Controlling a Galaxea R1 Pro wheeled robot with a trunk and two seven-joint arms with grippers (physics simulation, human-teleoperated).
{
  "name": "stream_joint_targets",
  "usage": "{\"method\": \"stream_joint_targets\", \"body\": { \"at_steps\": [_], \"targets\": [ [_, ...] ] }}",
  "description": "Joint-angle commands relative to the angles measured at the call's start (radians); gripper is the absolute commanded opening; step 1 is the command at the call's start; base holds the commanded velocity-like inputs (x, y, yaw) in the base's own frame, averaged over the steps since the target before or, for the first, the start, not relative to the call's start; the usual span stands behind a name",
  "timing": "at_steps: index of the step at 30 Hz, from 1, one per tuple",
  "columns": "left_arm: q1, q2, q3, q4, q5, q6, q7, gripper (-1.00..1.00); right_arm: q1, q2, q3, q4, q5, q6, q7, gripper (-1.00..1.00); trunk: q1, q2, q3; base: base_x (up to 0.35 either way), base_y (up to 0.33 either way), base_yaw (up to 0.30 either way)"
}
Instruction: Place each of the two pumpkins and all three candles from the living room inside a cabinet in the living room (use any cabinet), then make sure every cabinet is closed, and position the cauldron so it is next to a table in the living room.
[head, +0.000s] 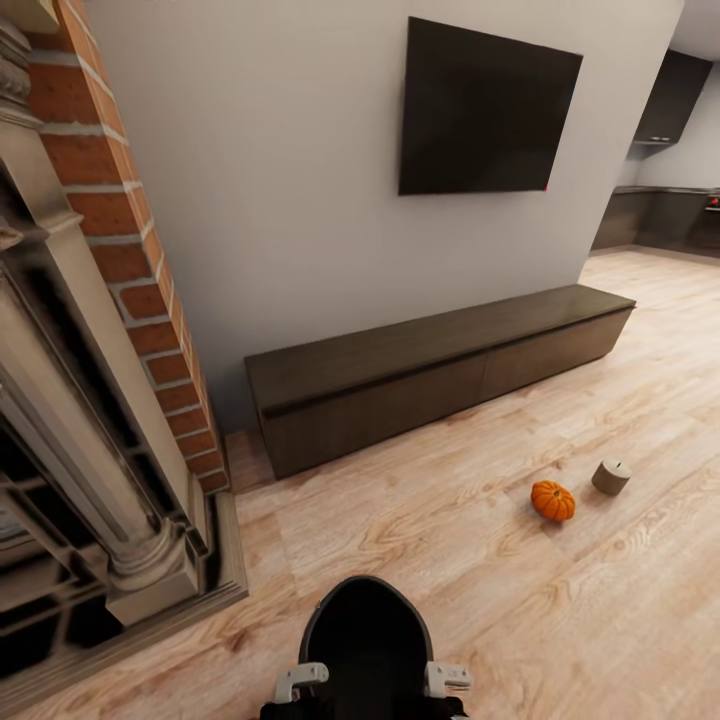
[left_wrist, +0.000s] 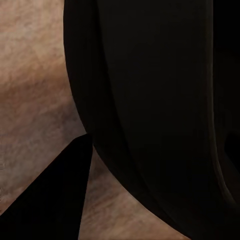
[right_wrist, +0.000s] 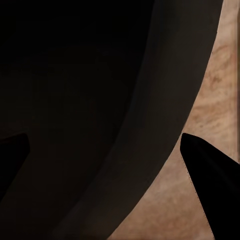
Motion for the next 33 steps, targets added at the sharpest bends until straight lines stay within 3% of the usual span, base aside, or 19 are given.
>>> {"method": "stream_joint_targets", "body": {
  "at_steps": [1,5,8,33],
  "targets": [
    [0.001,0.002,-0.017,-0.027,0.012,0.008,0.0,-1.0,-0.004,0.0,0.002,-0.004,-0.014,0.009,-0.006,-1.0,-0.004,0.007,0.002,0.0,0.0,0.0],
    [0.001,0.005,-0.017,-0.114,0.014,0.025,0.001,-1.0,-0.028,0.0,0.002,-0.019,-0.014,0.013,-0.008,-1.0,-0.019,0.035,0.015,0.0,0.0,0.0],
    [0.001,0.008,-0.016,-0.133,0.015,0.031,0.001,-1.0,-0.039,0.0,0.002,-0.032,-0.014,0.013,-0.009,-1.0,-0.031,0.056,0.024,0.0,0.0,0.0],
    [0.001,0.013,-0.015,-0.127,0.014,0.027,0.005,-1.0,-0.043,0.0,0.004,-0.039,-0.014,0.0,-0.001,-1.0,-0.127,0.231,0.103,0.0,0.0,0.0]
  ]
}}
